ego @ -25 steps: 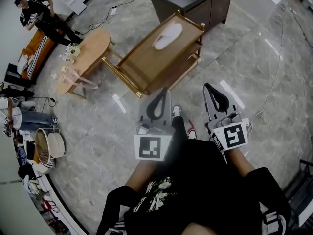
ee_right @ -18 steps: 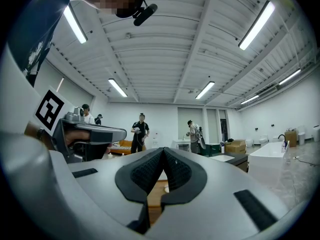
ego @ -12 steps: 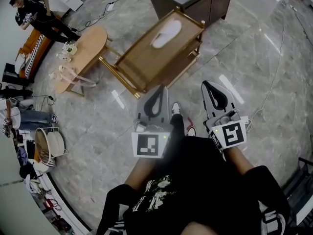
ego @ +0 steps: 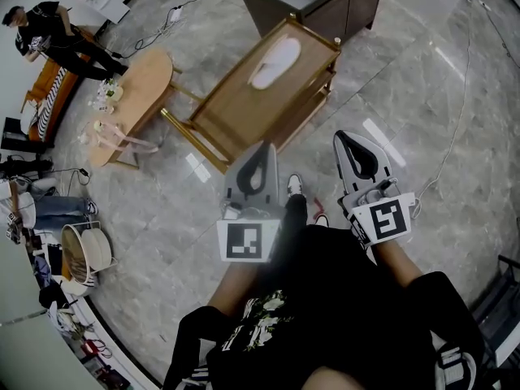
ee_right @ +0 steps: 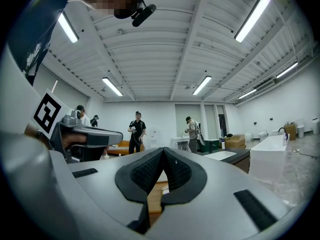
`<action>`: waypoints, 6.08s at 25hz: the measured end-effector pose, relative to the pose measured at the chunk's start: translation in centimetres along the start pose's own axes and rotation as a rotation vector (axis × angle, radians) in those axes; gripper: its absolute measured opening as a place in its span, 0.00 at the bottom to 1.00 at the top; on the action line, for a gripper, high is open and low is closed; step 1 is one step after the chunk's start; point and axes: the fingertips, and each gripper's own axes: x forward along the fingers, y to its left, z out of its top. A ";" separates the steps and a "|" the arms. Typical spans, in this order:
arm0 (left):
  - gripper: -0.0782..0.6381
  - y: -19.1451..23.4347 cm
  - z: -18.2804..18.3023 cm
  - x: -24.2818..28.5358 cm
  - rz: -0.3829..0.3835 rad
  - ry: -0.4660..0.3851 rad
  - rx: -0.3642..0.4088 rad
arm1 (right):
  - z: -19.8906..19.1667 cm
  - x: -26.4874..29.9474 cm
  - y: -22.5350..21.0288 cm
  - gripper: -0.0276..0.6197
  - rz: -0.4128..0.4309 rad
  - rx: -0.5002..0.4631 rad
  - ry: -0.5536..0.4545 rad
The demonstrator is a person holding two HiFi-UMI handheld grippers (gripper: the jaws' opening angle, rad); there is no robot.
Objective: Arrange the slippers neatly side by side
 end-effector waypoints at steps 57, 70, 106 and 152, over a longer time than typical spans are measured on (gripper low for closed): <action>0.11 14.2 -4.7 17.4 -0.100 0.054 -0.062 | -2.3 18.8 -8.5 0.04 -0.096 -0.046 0.060; 0.11 14.9 -4.4 26.6 0.031 0.091 -0.101 | -3.3 26.6 -15.6 0.04 0.083 -0.039 0.105; 0.28 17.5 -14.0 30.1 0.205 0.410 -0.123 | -13.1 36.3 -12.8 0.04 0.527 0.087 0.280; 0.30 17.2 -34.4 35.5 -0.290 1.173 0.288 | -25.6 34.5 -17.2 0.04 0.319 0.241 0.474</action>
